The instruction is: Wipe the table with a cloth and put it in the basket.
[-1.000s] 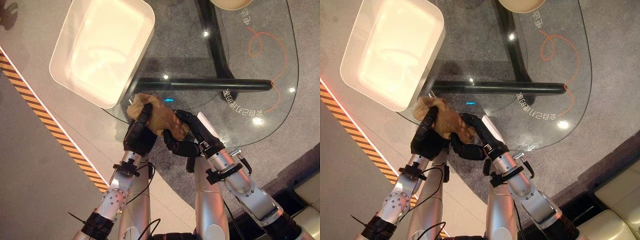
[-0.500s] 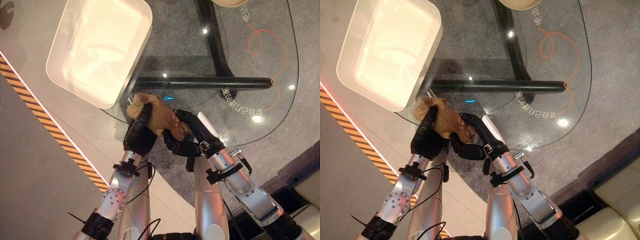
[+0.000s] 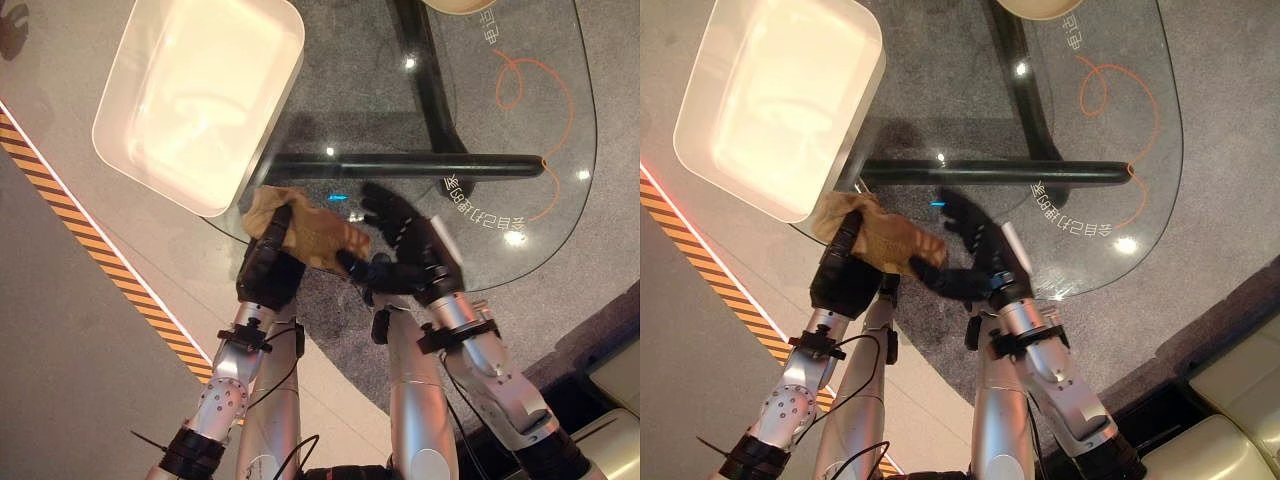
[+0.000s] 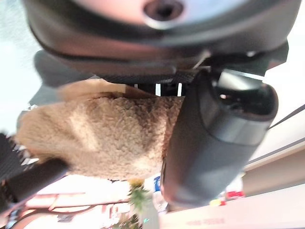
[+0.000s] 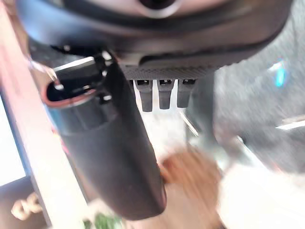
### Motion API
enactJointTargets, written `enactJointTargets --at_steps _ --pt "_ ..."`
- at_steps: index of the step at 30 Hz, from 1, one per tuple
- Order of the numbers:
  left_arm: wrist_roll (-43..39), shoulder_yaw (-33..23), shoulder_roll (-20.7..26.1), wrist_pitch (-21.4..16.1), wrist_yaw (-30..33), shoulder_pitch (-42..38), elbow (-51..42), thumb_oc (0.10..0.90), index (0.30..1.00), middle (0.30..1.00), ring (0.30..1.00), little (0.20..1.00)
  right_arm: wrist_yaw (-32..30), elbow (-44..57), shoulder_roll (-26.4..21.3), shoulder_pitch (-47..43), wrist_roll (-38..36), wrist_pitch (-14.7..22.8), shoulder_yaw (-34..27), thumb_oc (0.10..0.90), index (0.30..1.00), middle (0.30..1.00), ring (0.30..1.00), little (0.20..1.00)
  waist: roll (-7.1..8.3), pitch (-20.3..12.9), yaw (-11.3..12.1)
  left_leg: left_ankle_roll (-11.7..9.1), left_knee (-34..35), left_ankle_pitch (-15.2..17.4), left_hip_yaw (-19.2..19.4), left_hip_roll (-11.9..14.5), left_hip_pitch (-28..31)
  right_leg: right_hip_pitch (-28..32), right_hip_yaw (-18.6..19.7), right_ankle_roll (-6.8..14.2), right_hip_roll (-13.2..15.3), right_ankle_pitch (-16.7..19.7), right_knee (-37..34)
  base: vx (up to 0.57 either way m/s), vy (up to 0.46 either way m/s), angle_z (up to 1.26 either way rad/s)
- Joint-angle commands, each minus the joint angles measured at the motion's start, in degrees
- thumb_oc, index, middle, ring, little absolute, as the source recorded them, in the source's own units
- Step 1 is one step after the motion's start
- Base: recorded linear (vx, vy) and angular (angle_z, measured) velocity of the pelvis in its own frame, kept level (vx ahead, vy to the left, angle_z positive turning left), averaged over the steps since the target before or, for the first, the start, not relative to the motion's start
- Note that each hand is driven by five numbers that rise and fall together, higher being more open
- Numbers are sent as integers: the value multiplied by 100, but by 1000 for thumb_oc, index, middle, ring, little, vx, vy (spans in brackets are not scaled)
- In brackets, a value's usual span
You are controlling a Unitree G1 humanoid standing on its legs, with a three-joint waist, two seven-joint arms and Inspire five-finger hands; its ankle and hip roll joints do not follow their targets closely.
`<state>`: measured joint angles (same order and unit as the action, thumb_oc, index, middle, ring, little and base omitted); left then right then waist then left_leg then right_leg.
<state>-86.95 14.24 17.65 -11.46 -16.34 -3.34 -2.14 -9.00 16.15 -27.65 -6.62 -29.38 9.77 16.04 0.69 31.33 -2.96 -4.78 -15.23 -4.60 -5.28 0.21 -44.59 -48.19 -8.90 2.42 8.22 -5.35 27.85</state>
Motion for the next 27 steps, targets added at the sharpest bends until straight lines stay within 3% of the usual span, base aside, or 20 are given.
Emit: enactJointTargets --at_steps 1,4,14,21,27 --pt "56 -115 -16 -158 -634 313 -1048 100 300 300 300 200 378 566 -17 28 -596 708 -74 800 900 900 900 900 31 -154 141 446 -387 498 895 -410 -77 205 183 176 -640 750 -1005 0 0 0" --pt "90 -107 -47 -181 -652 316 -1027 100 300 300 300 200 590 598 87 65 -895 739 -36 800 900 900 900 900 40 -154 135 440 -378 493 898 -411 -71 211 186 174 -646 754 -1017 0 0 0" --pt "233 -99 -59 -339 -749 316 -1025 100 300 300 300 200 537 519 57 87 -578 669 -10 800 900 900 900 900 34 -154 127 442 -383 483 895 -418 -95 197 194 163 -645 757 -1026 0 0 0" --pt "630 -272 12 -740 -935 247 -1159 100 300 300 300 200 569 558 -9 86 -405 418 -17 800 900 900 900 900 -6 -154 137 438 -365 477 889 -425 -45 246 209 149 -656 726 -1029 0 0 0" --pt "1500 -624 178 -1400 -618 88 -1185 100 300 300 300 200 677 588 -116 52 -415 87 -33 800 900 900 900 900 -73 -154 133 423 -380 464 886 -423 -27 249 245 134 -662 682 -978 3 42 -1"
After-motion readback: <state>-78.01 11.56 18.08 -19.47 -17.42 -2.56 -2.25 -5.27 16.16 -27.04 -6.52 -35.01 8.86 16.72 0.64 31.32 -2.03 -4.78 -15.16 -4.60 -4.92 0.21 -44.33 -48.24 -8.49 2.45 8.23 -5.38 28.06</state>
